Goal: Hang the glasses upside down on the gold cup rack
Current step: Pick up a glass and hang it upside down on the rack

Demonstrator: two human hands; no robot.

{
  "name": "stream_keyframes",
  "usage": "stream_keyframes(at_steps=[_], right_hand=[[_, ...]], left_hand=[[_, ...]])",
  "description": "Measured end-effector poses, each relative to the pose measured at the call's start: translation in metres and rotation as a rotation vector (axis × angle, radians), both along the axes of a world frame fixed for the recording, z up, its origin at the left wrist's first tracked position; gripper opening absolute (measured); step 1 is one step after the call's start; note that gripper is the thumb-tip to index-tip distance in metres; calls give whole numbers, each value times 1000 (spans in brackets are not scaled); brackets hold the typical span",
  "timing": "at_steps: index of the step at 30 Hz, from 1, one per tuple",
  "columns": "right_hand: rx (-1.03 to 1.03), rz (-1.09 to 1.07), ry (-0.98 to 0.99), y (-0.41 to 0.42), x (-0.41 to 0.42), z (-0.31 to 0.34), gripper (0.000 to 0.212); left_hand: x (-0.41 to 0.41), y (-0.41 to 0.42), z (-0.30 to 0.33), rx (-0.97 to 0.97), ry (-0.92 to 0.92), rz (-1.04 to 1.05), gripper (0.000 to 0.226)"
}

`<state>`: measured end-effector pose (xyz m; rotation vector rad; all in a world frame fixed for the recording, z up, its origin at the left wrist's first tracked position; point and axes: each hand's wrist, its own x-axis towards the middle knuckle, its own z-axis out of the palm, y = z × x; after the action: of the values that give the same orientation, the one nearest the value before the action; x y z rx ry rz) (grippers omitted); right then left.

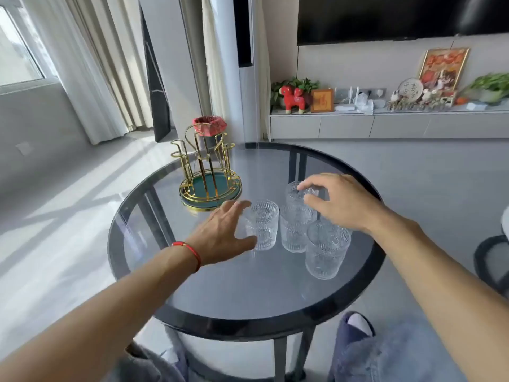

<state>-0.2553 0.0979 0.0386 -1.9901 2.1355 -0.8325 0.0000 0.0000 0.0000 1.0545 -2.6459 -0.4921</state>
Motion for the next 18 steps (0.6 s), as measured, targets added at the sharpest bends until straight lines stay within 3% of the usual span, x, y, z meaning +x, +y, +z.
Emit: stream_keyframes(at_steps=[5,9,11,14,18], right_hand=[[-14,66,-92,-28,13,2,26],[-85,52,-266,-46,3,0,24],[-130,24,-303,-45,-3,-4,22],[-191,30,-361,-39,3,-13,20],[-175,24,-397,-41,24,-23,20]], left_hand=[[-7,-2,-30,148,163,86,105],[-22,-24,-41,296,308,125,109],[-30,-32,-46,357,356,100,107],[-41,-41,-51,264,377,92,90],[-44,-60,-38,211,539,253,77]])
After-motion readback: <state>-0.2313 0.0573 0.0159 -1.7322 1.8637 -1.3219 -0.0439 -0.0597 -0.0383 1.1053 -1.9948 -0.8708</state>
